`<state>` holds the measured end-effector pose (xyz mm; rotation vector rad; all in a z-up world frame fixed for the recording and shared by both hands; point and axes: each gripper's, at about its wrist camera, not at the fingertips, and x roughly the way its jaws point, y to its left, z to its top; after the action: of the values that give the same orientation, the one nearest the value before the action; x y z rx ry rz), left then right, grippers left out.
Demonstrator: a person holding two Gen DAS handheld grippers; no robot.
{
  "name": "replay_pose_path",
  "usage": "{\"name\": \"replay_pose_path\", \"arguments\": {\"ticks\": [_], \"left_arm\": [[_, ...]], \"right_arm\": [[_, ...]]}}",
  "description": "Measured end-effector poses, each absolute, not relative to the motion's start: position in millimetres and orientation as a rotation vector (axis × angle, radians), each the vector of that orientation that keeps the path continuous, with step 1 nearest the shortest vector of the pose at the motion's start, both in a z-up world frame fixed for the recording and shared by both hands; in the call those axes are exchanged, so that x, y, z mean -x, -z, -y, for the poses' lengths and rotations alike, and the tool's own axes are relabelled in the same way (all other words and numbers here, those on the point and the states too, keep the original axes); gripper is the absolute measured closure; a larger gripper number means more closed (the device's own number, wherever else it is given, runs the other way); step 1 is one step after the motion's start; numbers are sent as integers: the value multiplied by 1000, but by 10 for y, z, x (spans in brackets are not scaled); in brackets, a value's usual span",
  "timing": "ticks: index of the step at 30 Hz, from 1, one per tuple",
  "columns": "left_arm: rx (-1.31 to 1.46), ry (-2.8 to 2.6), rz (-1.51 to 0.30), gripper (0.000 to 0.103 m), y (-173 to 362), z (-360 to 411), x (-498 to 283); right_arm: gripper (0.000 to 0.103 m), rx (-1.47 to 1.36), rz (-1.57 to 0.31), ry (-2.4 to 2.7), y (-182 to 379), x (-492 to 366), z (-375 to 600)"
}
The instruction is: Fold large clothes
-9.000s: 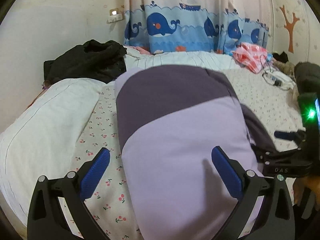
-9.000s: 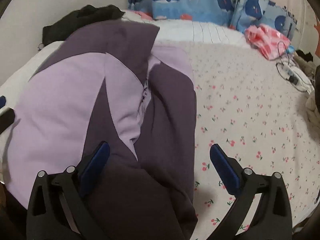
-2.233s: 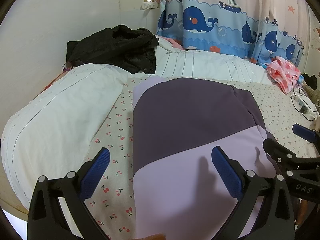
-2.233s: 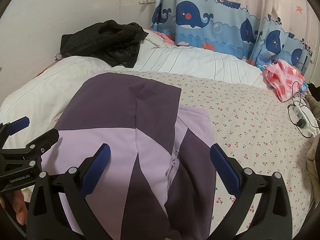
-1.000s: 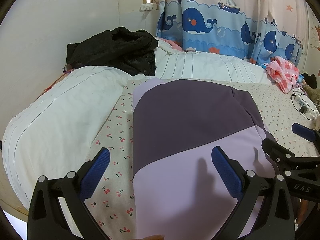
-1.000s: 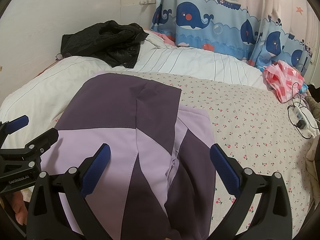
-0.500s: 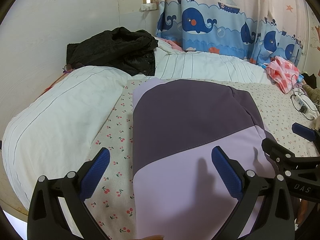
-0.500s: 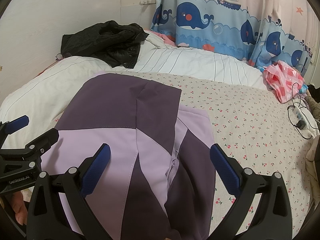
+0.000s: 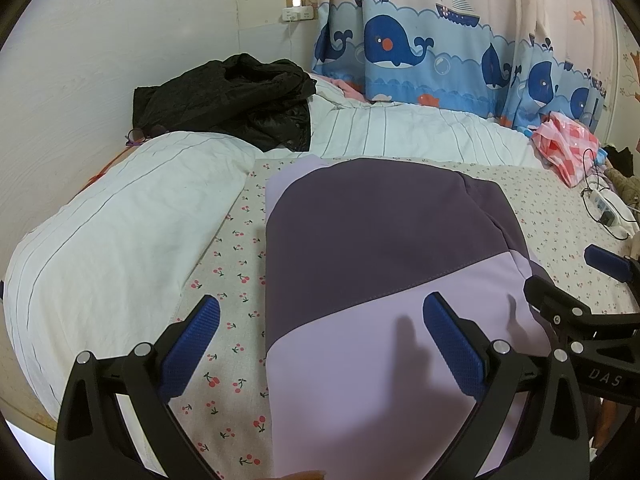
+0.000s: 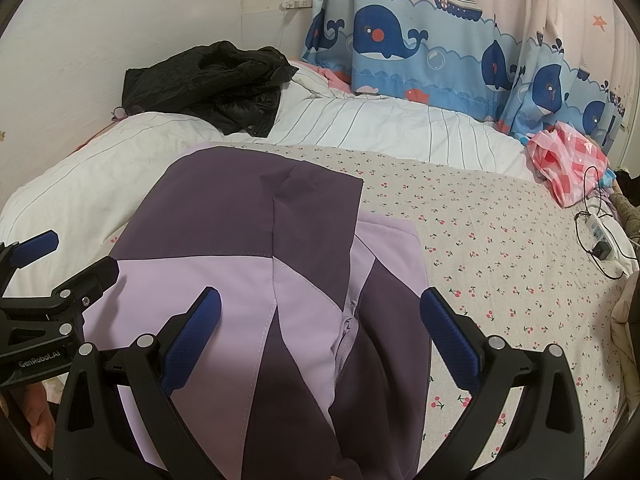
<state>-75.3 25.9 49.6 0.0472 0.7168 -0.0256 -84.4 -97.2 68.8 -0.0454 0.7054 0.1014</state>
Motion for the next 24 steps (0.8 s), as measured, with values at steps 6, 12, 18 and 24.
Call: {"name": "replay_pose_path", "arguments": {"ticks": [6,12,18,24], "left_arm": [[-48,24,-716,6,-490,-260,753],[-50,24,-715,6,-491,-260,754],[-47,23,-716,6,-485,-261,752],[-48,23,-716,6,-472,-264,747]], "right_arm": [[7,46,-705,-102,-689,843,973],[7,47,-704,-101,-688,845,970],[7,46,-704,-101,-687,846,970],[7,47,-705,-101,-689,848,968]]}}
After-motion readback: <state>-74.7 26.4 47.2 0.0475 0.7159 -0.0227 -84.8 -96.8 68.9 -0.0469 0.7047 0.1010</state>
